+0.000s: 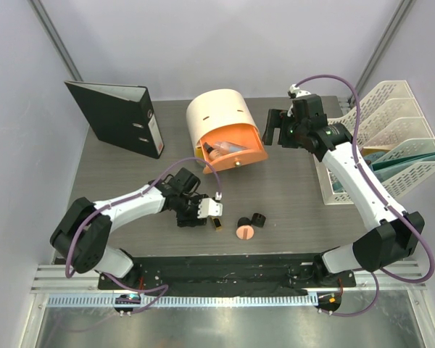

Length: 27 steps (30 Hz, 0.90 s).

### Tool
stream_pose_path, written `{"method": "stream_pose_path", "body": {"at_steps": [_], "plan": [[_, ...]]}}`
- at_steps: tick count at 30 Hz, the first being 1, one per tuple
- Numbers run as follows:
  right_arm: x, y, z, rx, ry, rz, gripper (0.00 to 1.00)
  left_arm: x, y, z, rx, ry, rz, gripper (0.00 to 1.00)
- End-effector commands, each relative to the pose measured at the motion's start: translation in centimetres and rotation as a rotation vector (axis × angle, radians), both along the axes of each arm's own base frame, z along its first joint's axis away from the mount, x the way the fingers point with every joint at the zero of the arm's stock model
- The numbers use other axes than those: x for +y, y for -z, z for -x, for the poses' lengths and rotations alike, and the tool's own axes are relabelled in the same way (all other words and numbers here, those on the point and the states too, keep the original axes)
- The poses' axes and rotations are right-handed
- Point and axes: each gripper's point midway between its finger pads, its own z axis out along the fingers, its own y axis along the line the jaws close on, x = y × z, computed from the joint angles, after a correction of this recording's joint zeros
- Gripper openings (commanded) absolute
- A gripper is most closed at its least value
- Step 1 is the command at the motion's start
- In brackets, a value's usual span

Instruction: Organize the makeup

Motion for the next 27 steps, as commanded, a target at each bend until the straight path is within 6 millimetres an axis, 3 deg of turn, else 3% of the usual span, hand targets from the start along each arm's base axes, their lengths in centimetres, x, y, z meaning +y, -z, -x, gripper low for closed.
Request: {"method": "stream_pose_path", "body": {"at_steps": [1,7,13,16,20,27], "plan": [[-0.3,-2.6,-0.4,-0.084,0.010,-0.012,0.95,1.6,0.9,1.7,0.025,0.036,-0.095,0.52],[-0.3,-2.8,-0.6,-0.088,0.011,-0.014,0.95,2.6,2.0,1.8,0.023,0.015,-0.193,0.38],[-0.2,-2.8,-0.5,-0.088,0.004,-0.014,0.95,2.6,2.1,1.0,0.023,-0.032,-0.227,0.00],[-0.2,-2.8,-0.5,-0.086,0.005,-0.014,0.95,2.3,1.5,0.7,0.004,-0.045,-0.215,0.00],[-0.3,-2.7,-0.4,-0.085,0.005,-0.014,0.95,1.8,-0.4,0.3,-0.044,-0.060,-0.162,0.00],[-0.2,-2.4,-0.3,-0.078,0.004,-0.015,0.95,0.9,-7.9,-0.5,-0.228,-0.107,0.046,0.00]]}}
